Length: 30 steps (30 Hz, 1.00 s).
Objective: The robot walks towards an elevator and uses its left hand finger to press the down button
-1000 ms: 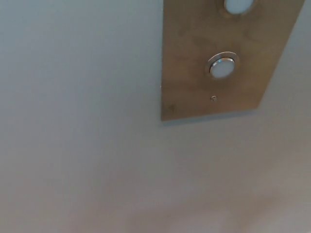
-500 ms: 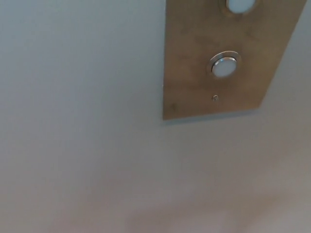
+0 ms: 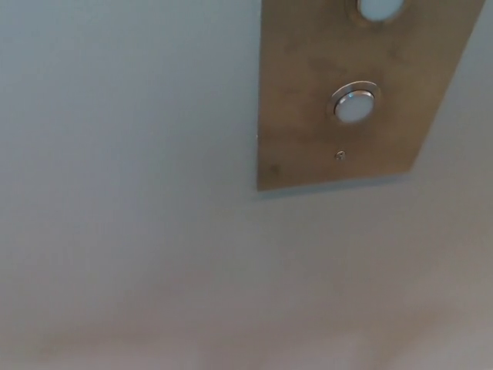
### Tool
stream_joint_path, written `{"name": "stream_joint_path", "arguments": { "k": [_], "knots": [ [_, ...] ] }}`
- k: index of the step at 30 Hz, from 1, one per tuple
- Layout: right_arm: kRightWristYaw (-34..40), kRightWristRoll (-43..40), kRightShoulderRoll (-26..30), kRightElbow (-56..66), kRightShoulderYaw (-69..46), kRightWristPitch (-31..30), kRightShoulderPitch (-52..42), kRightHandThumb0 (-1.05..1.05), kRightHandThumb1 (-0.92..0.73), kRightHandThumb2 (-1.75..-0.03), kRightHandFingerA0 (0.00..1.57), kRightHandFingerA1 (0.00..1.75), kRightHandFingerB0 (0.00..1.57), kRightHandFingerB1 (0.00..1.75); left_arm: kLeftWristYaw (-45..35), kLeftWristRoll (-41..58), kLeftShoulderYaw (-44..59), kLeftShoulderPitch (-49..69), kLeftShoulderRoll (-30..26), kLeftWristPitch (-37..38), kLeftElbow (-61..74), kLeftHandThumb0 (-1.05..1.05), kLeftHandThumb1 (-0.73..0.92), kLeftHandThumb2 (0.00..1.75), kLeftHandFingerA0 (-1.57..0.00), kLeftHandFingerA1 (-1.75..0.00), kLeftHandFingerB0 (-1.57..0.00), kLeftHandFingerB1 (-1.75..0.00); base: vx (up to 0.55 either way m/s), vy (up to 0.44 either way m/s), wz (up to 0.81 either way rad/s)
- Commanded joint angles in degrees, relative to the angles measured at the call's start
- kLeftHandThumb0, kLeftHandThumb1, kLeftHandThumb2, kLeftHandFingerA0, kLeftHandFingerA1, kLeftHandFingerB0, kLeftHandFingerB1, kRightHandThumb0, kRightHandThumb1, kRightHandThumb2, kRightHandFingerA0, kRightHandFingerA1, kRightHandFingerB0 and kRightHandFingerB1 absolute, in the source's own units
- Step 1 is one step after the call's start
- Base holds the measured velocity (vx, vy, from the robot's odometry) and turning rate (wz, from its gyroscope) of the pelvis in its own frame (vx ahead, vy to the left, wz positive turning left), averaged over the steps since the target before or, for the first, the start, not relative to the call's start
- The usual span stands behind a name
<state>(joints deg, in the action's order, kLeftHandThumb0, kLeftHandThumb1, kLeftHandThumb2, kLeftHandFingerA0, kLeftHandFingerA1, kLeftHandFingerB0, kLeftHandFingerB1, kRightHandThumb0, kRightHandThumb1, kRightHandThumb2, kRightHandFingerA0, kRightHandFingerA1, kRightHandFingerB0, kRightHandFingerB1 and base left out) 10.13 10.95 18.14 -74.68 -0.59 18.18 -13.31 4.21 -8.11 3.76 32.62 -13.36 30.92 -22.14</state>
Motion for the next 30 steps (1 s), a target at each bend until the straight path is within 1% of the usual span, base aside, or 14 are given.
{"name": "stream_joint_path", "arguments": {
  "k": [1,4,5,7,10,11,14,15,17,18,20,21,27,30],
  "knots": [
    [-0.32,0.41,1.98,-0.02,0.14,0.78,0.82,-0.36,-0.55,-0.57,0.59,0.41,0.49,0.35,-16.24,-9.16,-12.01,1.62,-9.05,7.03,52.46,-0.38,0.48,0.55,-0.66,-0.64,-0.62,-0.45,0.00,0.000,0.00],
    [-0.19,0.10,1.49,-0.46,-0.20,0.84,0.94,-0.36,-0.54,-0.57,0.60,0.44,0.51,0.36,-18.34,-11.43,-15.82,-2.87,-7.63,2.86,55.96,-0.31,0.53,0.60,-0.65,-0.64,-0.67,-0.48,0.00,0.000,0.00],
    [0.01,0.37,1.61,-0.52,0.01,1.11,0.82,-0.37,-0.55,-0.57,0.61,0.46,0.52,0.36,-18.79,-12.24,-17.03,-4.27,-7.10,2.09,56.99,-0.18,0.50,0.74,-0.70,-0.63,-0.71,-0.51,0.00,0.000,0.00],
    [0.41,0.90,1.89,-0.55,0.45,1.41,0.65,-0.37,-0.55,-0.57,0.62,0.46,0.52,0.36,-19.31,-13.24,-18.60,-6.12,-6.38,1.31,58.35,-0.13,0.49,0.84,-0.73,-0.67,-0.72,-0.52,0.00,0.000,0.00],
    [0.59,1.00,1.91,-0.59,0.55,1.26,0.68,-0.37,-0.55,-0.57,0.62,0.46,0.52,0.36,-19.55,-13.57,-19.41,-6.76,-6.39,0.07,59.56,-0.13,0.49,0.84,-0.73,-0.67,-0.72,-0.52,0.00,0.000,0.03],
    [0.04,0.40,1.87,-0.46,0.06,1.33,0.58,-0.35,-0.55,-0.57,0.59,0.42,0.50,0.36,-21.10,-13.96,-21.65,-9.13,-5.22,-2.58,61.53,-0.10,0.53,0.99,-0.83,-0.70,-0.83,-0.58,0.00,0.000,0.00],
    [-0.80,-0.50,1.82,-0.25,-0.69,1.44,0.43,-0.35,-0.55,-0.57,0.59,0.42,0.50,0.36,-23.38,-14.63,-25.22,-12.75,-3.64,-7.06,64.81,-0.10,0.53,0.99,-0.83,-0.70,-0.83,-0.58,0.00,0.000,0.00],
    [-0.42,-0.14,1.91,-0.19,-0.40,1.20,0.90,-0.37,-0.55,-0.58,0.60,0.44,0.50,0.36,-24.53,-14.54,-27.77,-14.19,-2.58,-8.93,65.88,-0.08,0.43,1.12,-0.91,-1.11,-0.94,-0.73,0.00,0.000,0.00],
    [0.16,0.40,2.04,-0.10,0.04,0.84,1.61,-0.37,-0.55,-0.58,0.60,0.44,0.50,0.36,-26.19,-14.40,-31.67,-16.46,-1.09,-11.92,67.58,-0.08,0.43,1.12,-0.91,-1.11,-0.94,-0.73,0.00,0.000,0.00],
    [-0.17,0.35,1.95,0.05,0.07,1.41,1.30,-0.36,-0.56,-0.57,0.58,0.43,0.51,0.36,-26.24,-15.04,-34.51,-15.59,-0.38,-11.56,67.43,-0.11,0.42,1.23,-0.97,-1.50,-1.01,-1.22,0.00,0.000,0.00],
    [-0.31,0.33,1.92,0.11,0.08,1.65,1.16,-0.36,-0.56,-0.57,0.58,0.43,0.51,0.36,-26.05,-15.39,-36.14,-15.52,-0.44,-12.32,67.86,-0.11,0.42,1.23,-0.97,-1.50,-1.01,-1.22,0.00,0.000,0.00],
    [-0.89,-0.23,1.86,0.19,-0.39,1.43,1.71,-0.34,-0.55,-0.57,0.60,0.44,0.51,0.36,-25.11,-16.99,-39.00,-13.28,-0.10,-11.42,67.35,-0.12,0.45,1.21,-0.91,-1.72,-0.91,-1.64,0.00,0.000,0.00],
    [-0.74,-0.17,1.90,0.37,-0.46,1.88,2.36,-0.35,-0.56,-0.57,0.60,0.48,0.52,0.37,-23.16,-21.27,-45.56,-8.31,-0.51,-11.57,67.51,-0.12,0.43,1.26,-0.92,-1.71,-0.92,-1.61,0.00,0.000,0.00],
    [-0.61,0.83,2.62,0.40,0.47,2.02,2.19,-0.36,-0.56,-0.58,0.60,0.44,0.51,0.37,-21.70,-24.71,-49.80,-1.31,-5.46,-8.19,67.13,-0.18,0.50,1.20,-0.87,-1.75,-0.85,-1.64,0.00,0.000,0.00]
  ]
}}
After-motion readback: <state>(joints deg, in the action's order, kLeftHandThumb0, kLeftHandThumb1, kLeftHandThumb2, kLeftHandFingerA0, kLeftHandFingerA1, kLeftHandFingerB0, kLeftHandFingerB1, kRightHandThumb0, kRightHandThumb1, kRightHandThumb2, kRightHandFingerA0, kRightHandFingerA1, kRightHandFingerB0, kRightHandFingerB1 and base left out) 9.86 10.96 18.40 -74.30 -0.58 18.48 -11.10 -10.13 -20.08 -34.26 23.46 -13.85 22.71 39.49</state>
